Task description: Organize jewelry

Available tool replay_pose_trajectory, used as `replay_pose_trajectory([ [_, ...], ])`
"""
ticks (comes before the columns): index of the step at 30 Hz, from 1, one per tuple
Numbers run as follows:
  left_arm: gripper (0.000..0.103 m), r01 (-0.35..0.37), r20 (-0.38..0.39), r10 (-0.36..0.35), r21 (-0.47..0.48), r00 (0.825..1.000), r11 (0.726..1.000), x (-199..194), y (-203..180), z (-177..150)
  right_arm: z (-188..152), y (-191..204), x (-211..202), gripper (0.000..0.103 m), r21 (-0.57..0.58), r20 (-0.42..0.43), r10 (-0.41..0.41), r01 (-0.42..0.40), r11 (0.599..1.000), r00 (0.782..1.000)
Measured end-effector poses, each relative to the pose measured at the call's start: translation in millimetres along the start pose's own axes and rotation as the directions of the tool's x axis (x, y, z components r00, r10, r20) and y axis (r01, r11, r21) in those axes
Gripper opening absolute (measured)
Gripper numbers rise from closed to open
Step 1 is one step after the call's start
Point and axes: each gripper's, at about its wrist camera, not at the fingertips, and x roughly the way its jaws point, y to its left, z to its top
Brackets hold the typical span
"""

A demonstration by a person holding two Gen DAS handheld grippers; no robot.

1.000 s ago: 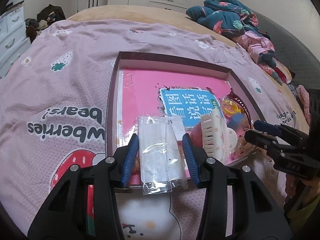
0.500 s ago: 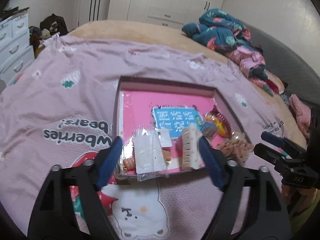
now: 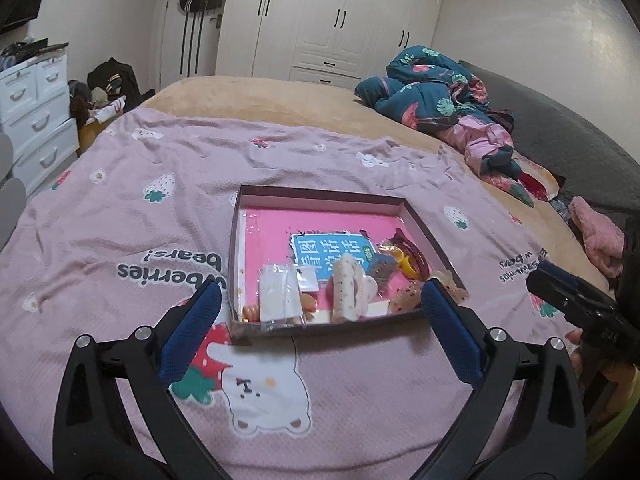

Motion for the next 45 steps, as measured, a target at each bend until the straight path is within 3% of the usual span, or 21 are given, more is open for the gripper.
replay_pose_trajectory([
  [10,0.094,-0.041,-0.003,0.041,0.029,0.999,0.999,-24,-13,-36,-25,3,-27,0.099,-0.038,0.016,-0.029,0.029,0.999,0.999],
  [22,0.094,-0.087,-0.027,0.088,0.016,0.996,0.996,-31,-18,-75,-60,17,-39,0.099,-0.079,-0.025,-0.036,0.034,0.996,0.999],
  [45,0.094,-0.125,-0.009,0.126,0.02,0.992,0.992,-41,-24,-80,-67,18,-46,0.099,-0.091,-0.043,-0.041,0.037,0.995,0.998],
])
